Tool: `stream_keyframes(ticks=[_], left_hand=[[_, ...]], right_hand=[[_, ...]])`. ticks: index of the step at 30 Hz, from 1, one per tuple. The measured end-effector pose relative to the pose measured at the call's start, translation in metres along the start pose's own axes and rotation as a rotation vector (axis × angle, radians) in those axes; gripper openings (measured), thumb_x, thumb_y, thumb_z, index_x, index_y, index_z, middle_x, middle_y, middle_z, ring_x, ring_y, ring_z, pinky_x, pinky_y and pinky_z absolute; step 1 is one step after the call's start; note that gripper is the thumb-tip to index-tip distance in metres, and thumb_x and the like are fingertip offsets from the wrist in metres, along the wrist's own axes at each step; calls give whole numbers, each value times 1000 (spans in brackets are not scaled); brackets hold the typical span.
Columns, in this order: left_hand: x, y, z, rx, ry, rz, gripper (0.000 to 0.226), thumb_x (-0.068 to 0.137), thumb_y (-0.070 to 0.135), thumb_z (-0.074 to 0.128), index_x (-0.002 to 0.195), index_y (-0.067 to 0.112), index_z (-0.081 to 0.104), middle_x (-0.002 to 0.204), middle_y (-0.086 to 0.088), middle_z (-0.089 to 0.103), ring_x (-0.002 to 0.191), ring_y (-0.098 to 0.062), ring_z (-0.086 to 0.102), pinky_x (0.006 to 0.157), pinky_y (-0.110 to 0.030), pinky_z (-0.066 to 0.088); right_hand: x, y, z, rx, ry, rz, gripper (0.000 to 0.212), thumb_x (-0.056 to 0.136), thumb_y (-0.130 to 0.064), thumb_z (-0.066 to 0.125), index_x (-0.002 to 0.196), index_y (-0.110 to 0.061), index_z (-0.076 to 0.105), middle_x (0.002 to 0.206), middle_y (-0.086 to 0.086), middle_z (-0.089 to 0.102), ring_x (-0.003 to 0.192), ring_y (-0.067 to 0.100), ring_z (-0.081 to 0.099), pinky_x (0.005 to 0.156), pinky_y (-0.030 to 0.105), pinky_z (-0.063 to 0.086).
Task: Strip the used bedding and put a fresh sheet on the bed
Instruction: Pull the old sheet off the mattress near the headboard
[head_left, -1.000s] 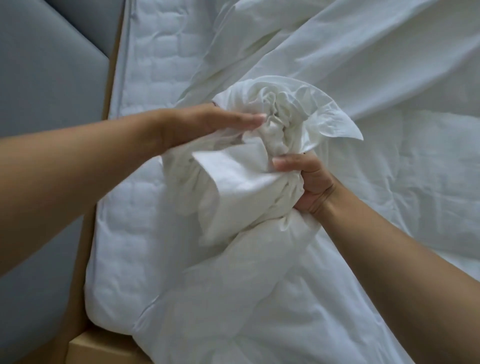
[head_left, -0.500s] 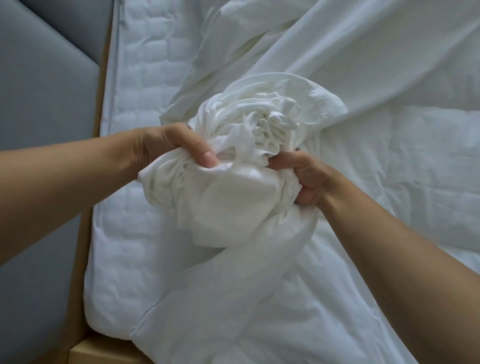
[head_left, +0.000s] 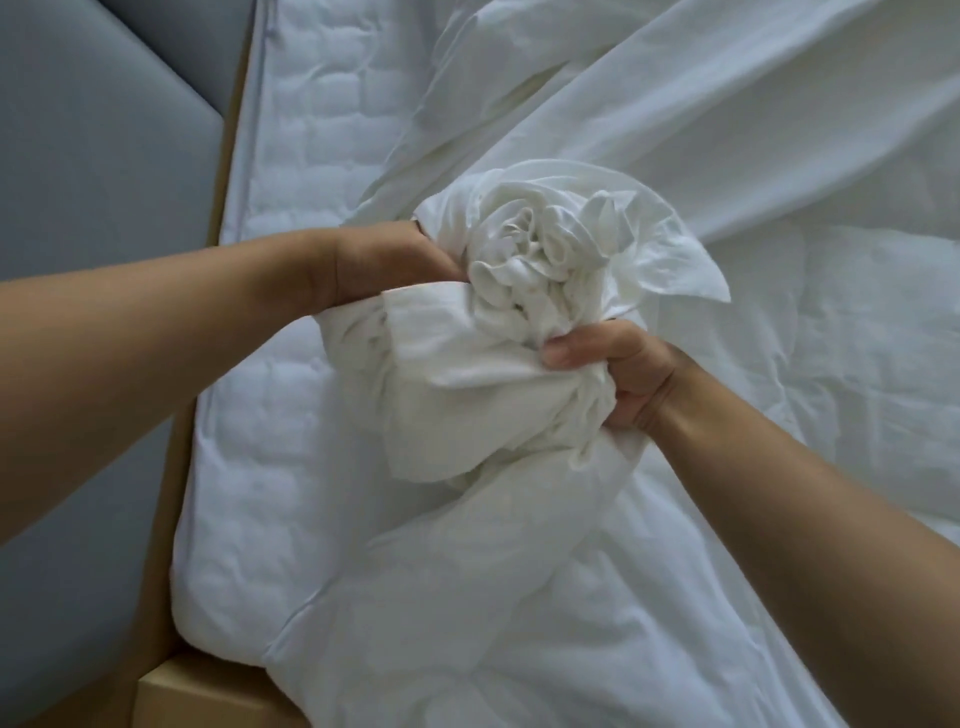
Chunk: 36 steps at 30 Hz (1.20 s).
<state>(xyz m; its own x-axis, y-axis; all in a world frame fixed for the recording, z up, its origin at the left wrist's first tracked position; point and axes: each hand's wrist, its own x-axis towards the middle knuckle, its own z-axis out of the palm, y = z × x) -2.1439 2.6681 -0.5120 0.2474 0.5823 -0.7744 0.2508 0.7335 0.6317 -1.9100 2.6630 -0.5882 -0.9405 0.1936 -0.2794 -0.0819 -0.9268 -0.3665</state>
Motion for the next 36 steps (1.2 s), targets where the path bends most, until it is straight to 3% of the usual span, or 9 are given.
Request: stream_keyframes(ticks=[6, 13, 17, 20, 23, 25, 27, 32, 36], left_hand=[[-12, 2, -13, -19, -267, -176, 37, 60, 32, 85, 94, 19, 81, 94, -10, 75, 76, -22, 73, 65, -33, 60], [-24, 13, -7, 305, -72, -45, 59, 58, 8, 75, 116, -1, 66, 109, -25, 70, 93, -38, 69, 81, -48, 59], [-35, 10, 7, 636, 142, 192, 41, 54, 21, 75, 94, 28, 70, 84, 17, 73, 75, -1, 68, 65, -15, 55], [-45, 3, 14, 690, 195, 280, 36, 55, 21, 79, 87, 33, 67, 78, 20, 70, 72, 3, 64, 63, -12, 51], [-48, 0, 18, 810, 247, 348, 43, 61, 18, 89, 97, 26, 68, 91, 14, 70, 79, -5, 63, 69, -19, 51], [-48, 2, 19, 889, 327, 349, 48, 61, 24, 91, 103, 23, 68, 94, 11, 69, 83, -11, 63, 72, -25, 52], [-48, 4, 20, 931, 392, 333, 51, 60, 28, 90, 105, 25, 68, 95, 10, 69, 86, -17, 64, 75, -31, 52], [-48, -2, 24, 1089, 492, 388, 55, 61, 40, 85, 108, 20, 66, 97, 5, 65, 87, -24, 60, 79, -32, 46], [-72, -16, 32, 1262, 782, 295, 74, 58, 62, 70, 120, 23, 58, 115, -8, 53, 109, -34, 50, 88, -39, 29]], right_hand=[[-17, 6, -6, -171, 230, -38, 44, 74, 1, 67, 116, -10, 73, 112, 18, 72, 102, 36, 71, 80, 44, 58], [-23, 6, 4, -323, 351, -102, 39, 74, 2, 70, 110, -13, 76, 111, 17, 73, 104, 36, 71, 80, 44, 59], [-21, 16, 20, -436, 436, -182, 48, 72, -2, 78, 119, -9, 68, 115, 17, 72, 106, 36, 70, 86, 48, 59], [-28, 19, 23, -459, 344, -186, 46, 78, -6, 79, 122, -10, 68, 120, 17, 70, 111, 36, 68, 88, 46, 58], [-36, 18, 17, -180, 92, -157, 71, 85, -45, 74, 142, -9, 53, 138, 21, 58, 129, 42, 53, 102, 56, 48], [-34, 14, 15, 58, -156, -199, 121, 66, -89, 49, 158, -15, 25, 159, 21, 28, 145, 46, 26, 115, 71, 20], [-26, 10, 20, 167, -253, -197, 133, 55, -98, 25, 161, -21, 6, 166, 17, -1, 151, 46, 3, 115, 74, 0], [-16, 9, 28, 90, 88, -165, 62, 103, -54, 34, 138, -9, 58, 139, 17, 59, 130, 32, 55, 108, 47, 44], [-22, 17, 39, -188, 334, -168, 41, 73, -27, 82, 112, -16, 76, 116, 12, 73, 105, 28, 70, 84, 40, 59]])
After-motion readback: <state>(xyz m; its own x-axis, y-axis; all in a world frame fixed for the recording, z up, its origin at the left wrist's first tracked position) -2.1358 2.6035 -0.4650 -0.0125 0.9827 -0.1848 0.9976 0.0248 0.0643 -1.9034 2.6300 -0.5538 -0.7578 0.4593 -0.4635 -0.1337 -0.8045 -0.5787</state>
